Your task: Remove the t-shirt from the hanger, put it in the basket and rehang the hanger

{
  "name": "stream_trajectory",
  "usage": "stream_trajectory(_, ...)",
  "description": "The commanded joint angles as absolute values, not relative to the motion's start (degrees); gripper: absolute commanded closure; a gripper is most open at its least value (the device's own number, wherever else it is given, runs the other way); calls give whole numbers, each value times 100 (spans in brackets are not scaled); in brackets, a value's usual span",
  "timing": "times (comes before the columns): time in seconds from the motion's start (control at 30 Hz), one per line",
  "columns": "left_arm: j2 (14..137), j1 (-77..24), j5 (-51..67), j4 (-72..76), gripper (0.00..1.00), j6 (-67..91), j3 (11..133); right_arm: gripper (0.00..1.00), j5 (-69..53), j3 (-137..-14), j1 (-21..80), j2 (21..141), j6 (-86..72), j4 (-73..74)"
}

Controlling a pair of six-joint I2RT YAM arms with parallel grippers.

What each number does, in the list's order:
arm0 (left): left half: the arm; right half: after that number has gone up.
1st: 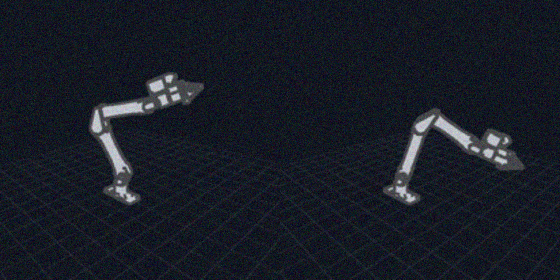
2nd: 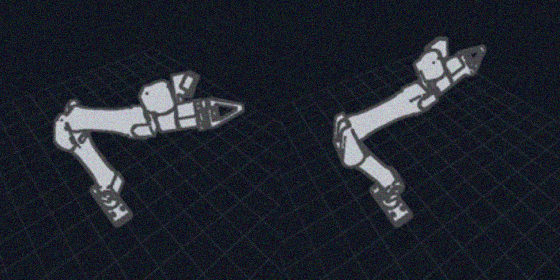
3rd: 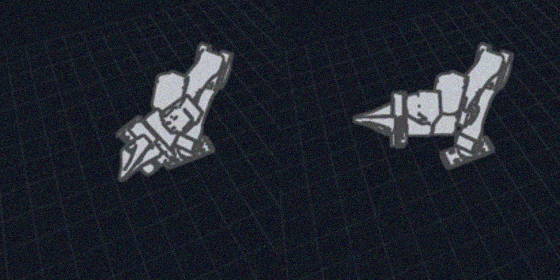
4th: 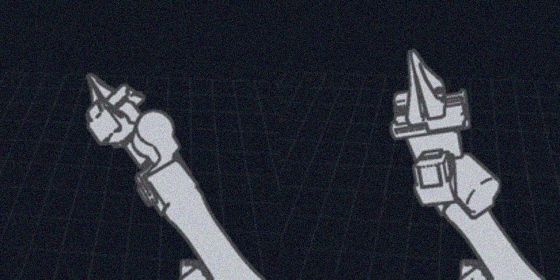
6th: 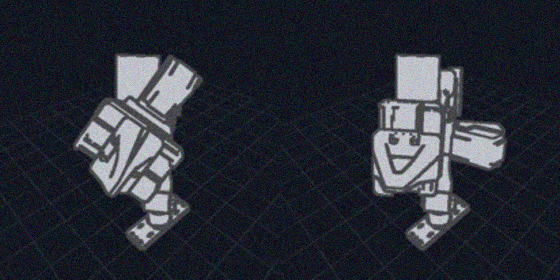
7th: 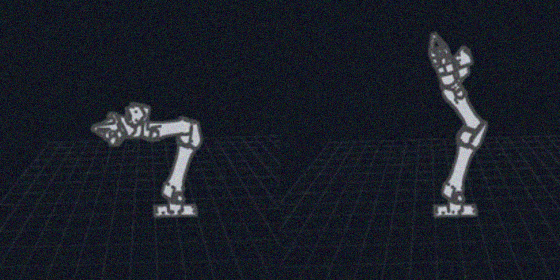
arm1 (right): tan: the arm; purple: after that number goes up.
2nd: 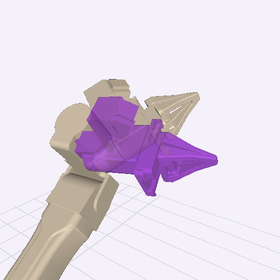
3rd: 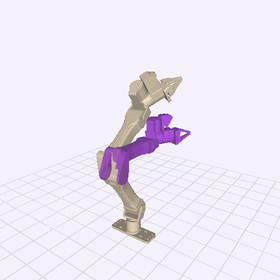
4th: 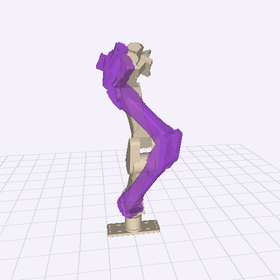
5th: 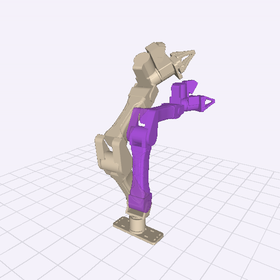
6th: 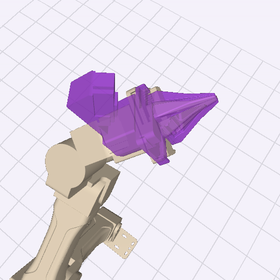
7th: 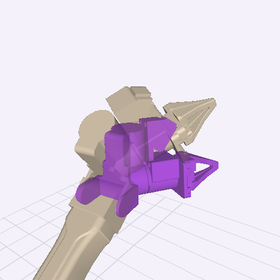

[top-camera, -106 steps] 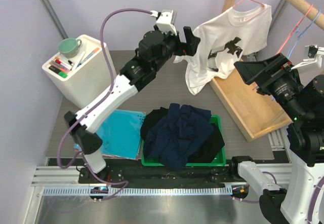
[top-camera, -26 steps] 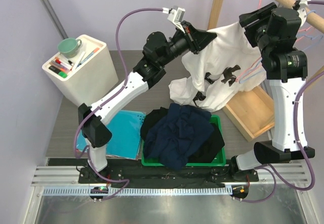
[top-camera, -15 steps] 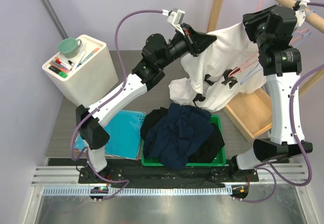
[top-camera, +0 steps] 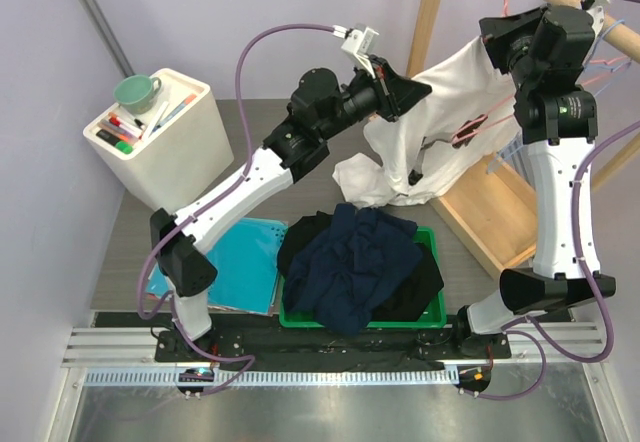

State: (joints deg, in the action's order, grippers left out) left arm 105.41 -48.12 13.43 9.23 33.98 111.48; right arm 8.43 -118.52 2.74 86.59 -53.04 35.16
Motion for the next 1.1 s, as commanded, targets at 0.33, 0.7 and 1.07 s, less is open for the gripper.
stream_trajectory(0.33, 9811, -4808, 1090, -280, 89, 3059, 11066, 99, -984, -11444, 343, 8069, -4886, 2593)
stream_trajectory(0.7, 7718, -4816, 1256, -712, 39, 2953, 8509, 99, -1582, -10934, 641, 7708, -5546, 2039)
stream_trajectory(1.07, 7339, -5369, 1125, -1221, 30, 3015, 8323, 99, -1126, -10477, 1301, 7313, -5722, 1890)
